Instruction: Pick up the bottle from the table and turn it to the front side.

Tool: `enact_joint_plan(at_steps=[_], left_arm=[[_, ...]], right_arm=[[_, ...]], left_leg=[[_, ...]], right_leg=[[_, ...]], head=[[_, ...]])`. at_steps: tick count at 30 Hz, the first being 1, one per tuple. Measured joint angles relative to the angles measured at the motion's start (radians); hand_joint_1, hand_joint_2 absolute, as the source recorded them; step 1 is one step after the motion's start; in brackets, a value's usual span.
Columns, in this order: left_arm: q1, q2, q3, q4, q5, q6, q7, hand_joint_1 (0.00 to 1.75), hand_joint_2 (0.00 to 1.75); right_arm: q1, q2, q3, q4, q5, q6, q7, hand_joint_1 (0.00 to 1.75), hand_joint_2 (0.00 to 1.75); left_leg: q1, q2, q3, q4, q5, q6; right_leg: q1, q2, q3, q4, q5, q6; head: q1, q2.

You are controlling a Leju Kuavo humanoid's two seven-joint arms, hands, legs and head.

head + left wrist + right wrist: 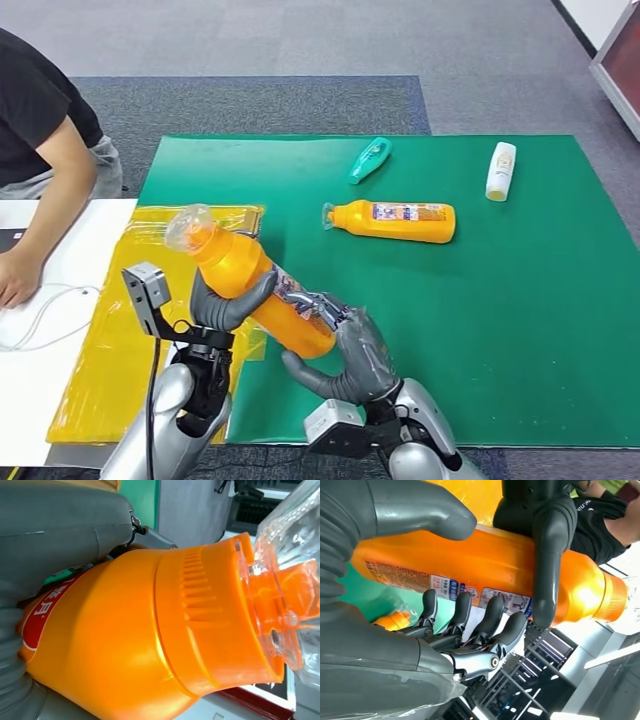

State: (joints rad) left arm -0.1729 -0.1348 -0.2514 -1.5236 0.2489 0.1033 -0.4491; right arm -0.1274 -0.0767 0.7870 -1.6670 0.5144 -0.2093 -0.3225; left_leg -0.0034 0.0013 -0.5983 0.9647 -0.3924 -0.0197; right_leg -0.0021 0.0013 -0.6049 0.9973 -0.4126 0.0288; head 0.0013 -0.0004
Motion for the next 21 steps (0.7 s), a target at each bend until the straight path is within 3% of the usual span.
enact_joint_plan(at_steps=[4, 10, 14, 16, 21], left_arm=[[0.0, 0.003, 0.009, 0.0, -0.013, 0.016, -0.004, 1.75, 1.75], [0.003, 0.017, 0.01, 0.0, -0.108, 0.082, -0.022, 1.75, 1.75], [0.004, 0.037, 0.008, 0.0, -0.183, 0.094, -0.006, 1.75, 1.75], [0.005, 0.059, 0.0, 0.0, -0.262, 0.083, 0.036, 1.75, 1.75], [0.021, 0.138, -0.018, 0.0, -0.496, 0.033, 0.156, 1.75, 1.75]], right_arm=[[0.004, 0.0, 0.003, 0.0, -0.006, -0.001, 0.002, 1.48, 1.75], [0.013, 0.0, 0.004, 0.0, -0.015, -0.009, 0.006, 1.36, 1.75], [0.02, 0.0, 0.004, 0.0, -0.016, -0.012, 0.006, 0.68, 1.75], [0.03, 0.0, 0.002, 0.0, -0.013, -0.015, 0.007, 0.54, 1.75], [0.075, 0.0, -0.023, -0.005, 0.013, -0.018, 0.008, 0.39, 1.75]], left_leg=[[0.0, 0.0, 0.0, 0.0, 0.0, 0.0], [0.0, 0.0, 0.0, 0.0, 0.0, 0.0], [0.0, 0.0, 0.0, 0.0, 0.0, 0.0], [0.0, 0.0, 0.0, 0.0, 0.0, 0.0], [0.0, 0.0, 0.0, 0.0, 0.0, 0.0]], right_leg=[[0.0, 0.0, 0.0, 0.0, 0.0, 0.0], [0.0, 0.0, 0.0, 0.0, 0.0, 0.0], [0.0, 0.0, -0.001, 0.0, 0.0, 0.0], [0.0, 0.0, -0.001, 0.0, 0.0, 0.0], [0.0, 0.001, -0.001, 0.0, 0.0, 0.0]], head=[[0.0, 0.0], [0.0, 0.0], [0.0, 0.0], [0.0, 0.0], [0.0, 0.0]])
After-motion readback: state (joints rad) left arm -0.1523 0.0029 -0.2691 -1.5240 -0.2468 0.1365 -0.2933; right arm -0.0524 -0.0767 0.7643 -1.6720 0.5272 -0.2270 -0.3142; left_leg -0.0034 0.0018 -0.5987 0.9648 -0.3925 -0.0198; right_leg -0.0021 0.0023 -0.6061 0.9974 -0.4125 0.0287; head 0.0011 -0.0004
